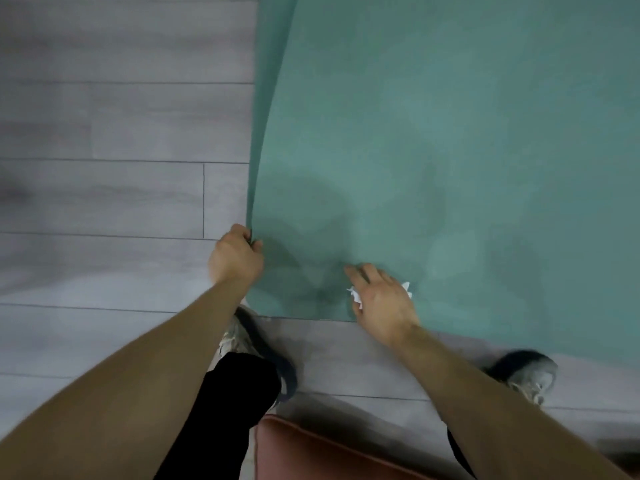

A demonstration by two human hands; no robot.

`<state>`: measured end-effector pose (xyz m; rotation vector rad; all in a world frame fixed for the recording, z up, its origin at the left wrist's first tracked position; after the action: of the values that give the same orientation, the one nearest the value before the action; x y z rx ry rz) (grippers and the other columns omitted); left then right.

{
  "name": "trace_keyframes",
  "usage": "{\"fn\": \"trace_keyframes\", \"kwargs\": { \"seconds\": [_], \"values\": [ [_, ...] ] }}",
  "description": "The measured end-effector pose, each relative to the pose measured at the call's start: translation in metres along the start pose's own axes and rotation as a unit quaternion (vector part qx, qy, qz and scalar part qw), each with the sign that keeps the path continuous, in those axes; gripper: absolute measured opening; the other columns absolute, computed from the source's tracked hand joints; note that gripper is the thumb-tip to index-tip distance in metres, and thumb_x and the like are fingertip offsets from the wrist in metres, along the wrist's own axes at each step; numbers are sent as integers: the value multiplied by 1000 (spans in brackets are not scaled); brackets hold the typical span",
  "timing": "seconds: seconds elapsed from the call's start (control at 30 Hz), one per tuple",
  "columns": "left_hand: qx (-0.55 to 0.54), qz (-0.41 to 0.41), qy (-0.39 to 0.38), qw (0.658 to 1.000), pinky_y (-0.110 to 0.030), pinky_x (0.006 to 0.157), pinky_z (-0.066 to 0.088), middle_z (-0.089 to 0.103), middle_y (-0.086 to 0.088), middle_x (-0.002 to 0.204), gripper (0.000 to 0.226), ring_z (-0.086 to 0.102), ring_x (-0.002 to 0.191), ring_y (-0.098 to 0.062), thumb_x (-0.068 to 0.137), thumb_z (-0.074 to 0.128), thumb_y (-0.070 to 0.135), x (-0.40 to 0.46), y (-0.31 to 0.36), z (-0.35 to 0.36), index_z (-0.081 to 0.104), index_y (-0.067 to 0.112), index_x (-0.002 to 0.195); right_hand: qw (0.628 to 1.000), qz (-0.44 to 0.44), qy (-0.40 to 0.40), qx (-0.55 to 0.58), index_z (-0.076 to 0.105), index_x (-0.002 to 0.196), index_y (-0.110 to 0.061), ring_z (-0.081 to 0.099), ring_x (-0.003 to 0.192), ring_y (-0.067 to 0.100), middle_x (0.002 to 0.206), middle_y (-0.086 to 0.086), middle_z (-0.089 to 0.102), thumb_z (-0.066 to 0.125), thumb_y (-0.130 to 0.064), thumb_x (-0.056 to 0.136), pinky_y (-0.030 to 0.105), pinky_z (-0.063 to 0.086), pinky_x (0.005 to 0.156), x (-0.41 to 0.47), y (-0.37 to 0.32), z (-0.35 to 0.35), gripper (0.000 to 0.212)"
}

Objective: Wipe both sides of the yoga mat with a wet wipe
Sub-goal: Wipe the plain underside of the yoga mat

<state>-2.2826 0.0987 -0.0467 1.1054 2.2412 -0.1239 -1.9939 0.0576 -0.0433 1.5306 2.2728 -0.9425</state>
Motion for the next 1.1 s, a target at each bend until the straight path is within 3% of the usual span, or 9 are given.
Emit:
{"fn": "trace_keyframes", "kwargs": {
  "seconds": [0.2, 0.33, 0.43, 0.63, 0.77, 0.93, 1.1],
  "values": [
    [5, -49, -37, 998, -40, 90, 54, 59, -19, 123, 31, 63, 102, -39, 95, 69, 35, 71, -68, 58, 66, 13, 116, 999, -34, -8, -28, 50, 152, -16, 61, 118, 35, 150, 11, 50, 67, -23, 91, 46, 55, 94, 50, -10, 67, 64],
    [-40, -61, -39, 997, -40, 87, 56, 68, -14, 114, 28, 64, 104, -37, 94, 71, 33, 93, -80, 92, 65, 13, 113, 999, -32, -7, -37, 49, 153, -16, 58, 124, 36, 155, 12, 46, 67, -21, 91, 48, 52, 101, 66, 3, 98, 65],
    [-49, -64, -4, 997, -40, 82, 54, 67, -14, 111, 27, 63, 102, -36, 95, 70, 29, 98, -79, 108, 64, 10, 114, 999, -22, -6, -36, 49, 151, -14, 57, 125, 35, 151, 12, 47, 68, -21, 89, 48, 50, 103, 68, 17, 111, 65],
    [-81, -61, 55, 993, -30, 68, 44, 69, -6, 96, 21, 59, 79, -26, 94, 73, 28, 72, -78, 112, 67, 15, 109, 999, -23, -9, -23, 53, 145, -11, 58, 120, 35, 142, 12, 52, 67, -21, 89, 48, 51, 101, 50, 37, 114, 58],
    [-93, -54, 2, 994, -28, 69, 44, 68, -4, 90, 18, 59, 81, -24, 94, 75, 28, 21, -70, 129, 66, 16, 103, 1000, -7, -10, -8, 55, 141, -13, 58, 117, 33, 138, 9, 54, 64, -21, 87, 46, 50, 100, 30, 45, 107, 55],
    [-133, -71, -71, 986, -34, 82, 56, 76, -2, 86, 19, 70, 90, -28, 87, 80, 31, -33, -69, 172, 65, 20, 89, 1000, -23, -6, -8, 60, 134, -12, 60, 112, 33, 126, 9, 58, 68, -21, 85, 46, 51, 97, 12, 58, 113, 51],
    [-107, -55, -67, 990, -32, 77, 54, 75, -2, 84, 20, 69, 86, -27, 86, 80, 32, -30, -70, 185, 65, 18, 88, 994, -48, 95, 7, 62, 124, -9, 53, 106, 33, 113, 11, 57, 56, -38, 87, 46, 47, 93, 16, 62, 119, 47]
  ]
}}
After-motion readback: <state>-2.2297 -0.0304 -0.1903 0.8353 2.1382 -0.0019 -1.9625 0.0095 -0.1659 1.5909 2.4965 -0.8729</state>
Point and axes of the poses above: each hand's wrist, its own x-axis towards the middle knuckle, its own z-axis out of the palm, y = z × x, the point moved 4 cm from there along x, towards the middle knuckle
